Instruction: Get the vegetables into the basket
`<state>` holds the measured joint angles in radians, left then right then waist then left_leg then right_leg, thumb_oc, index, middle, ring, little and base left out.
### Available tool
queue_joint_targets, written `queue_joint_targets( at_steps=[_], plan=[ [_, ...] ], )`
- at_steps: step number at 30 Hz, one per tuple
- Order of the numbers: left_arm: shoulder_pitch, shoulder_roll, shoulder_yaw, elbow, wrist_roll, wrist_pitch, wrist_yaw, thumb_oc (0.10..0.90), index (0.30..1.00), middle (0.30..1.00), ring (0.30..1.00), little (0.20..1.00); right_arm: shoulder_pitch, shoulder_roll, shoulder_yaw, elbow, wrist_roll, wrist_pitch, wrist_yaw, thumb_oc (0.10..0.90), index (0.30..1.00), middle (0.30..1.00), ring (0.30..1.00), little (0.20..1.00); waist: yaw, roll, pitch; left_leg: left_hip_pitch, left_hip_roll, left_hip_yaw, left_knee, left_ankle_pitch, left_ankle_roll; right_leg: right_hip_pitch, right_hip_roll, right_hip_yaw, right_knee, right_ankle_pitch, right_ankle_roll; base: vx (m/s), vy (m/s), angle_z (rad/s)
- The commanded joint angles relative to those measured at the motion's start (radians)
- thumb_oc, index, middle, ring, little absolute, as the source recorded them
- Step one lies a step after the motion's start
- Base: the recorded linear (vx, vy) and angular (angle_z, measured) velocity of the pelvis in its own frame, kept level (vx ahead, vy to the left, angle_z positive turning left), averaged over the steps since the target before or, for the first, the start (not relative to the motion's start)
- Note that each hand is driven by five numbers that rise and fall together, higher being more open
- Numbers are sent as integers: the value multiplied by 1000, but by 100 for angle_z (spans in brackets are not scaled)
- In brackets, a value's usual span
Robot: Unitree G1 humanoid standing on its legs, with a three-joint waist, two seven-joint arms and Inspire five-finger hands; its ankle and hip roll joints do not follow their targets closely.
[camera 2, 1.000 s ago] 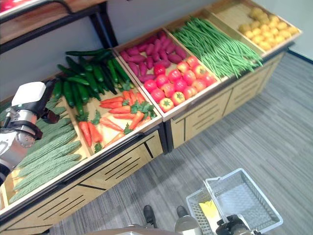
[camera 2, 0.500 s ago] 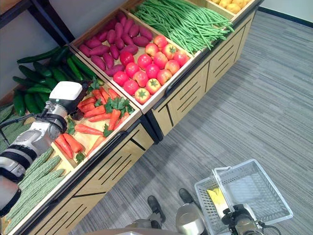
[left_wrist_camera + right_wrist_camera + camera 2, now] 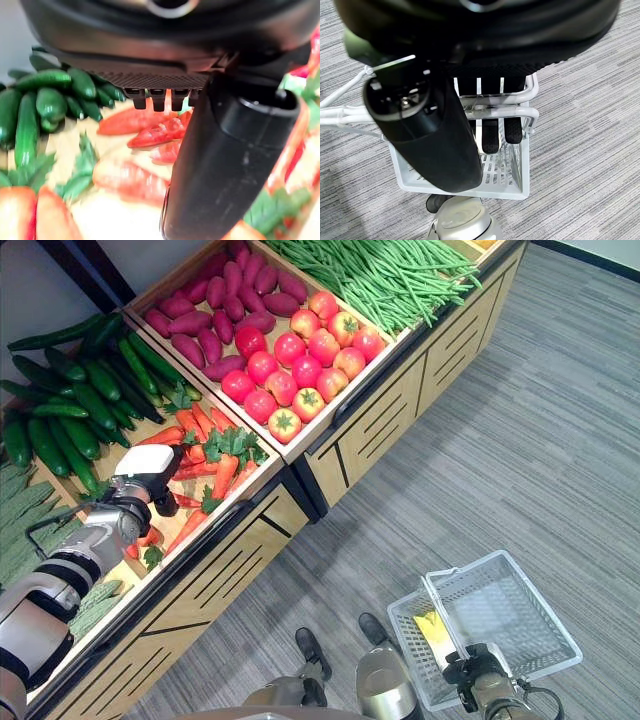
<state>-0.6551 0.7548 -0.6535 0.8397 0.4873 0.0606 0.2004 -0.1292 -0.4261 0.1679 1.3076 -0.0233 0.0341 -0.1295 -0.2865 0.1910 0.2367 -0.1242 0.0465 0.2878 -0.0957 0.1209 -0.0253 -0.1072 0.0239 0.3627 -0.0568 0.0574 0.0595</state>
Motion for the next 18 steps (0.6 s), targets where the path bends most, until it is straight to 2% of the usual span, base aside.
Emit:
queue_joint_targets(
  at_steps=[1,12,18],
  plan=[
    [-85,33,101,83,-30,36,44,900,1000,1000,1000,1000,40,-2,57,-2,24,3,-7,400,300,300,300,300,4,1,-49,57,-5,-3,8,-68,-49,-76,-35,-51,9,41,95,-28,-8,-4],
    [-93,-28,105,208,-56,52,35,900,1000,1000,1000,1000,24,13,81,-11,28,5,-17,400,300,300,300,300,0,-13,-39,7,-1,10,8,-56,-53,-138,-23,-43,18,54,91,-17,-3,-5],
    [-92,-39,108,208,-59,53,34,900,1000,1000,1000,1000,25,20,88,-12,29,5,-20,400,300,300,300,300,6,-21,-36,-14,-1,10,8,-51,-53,-159,-21,-44,24,58,88,-7,-1,-2]
  ],
)
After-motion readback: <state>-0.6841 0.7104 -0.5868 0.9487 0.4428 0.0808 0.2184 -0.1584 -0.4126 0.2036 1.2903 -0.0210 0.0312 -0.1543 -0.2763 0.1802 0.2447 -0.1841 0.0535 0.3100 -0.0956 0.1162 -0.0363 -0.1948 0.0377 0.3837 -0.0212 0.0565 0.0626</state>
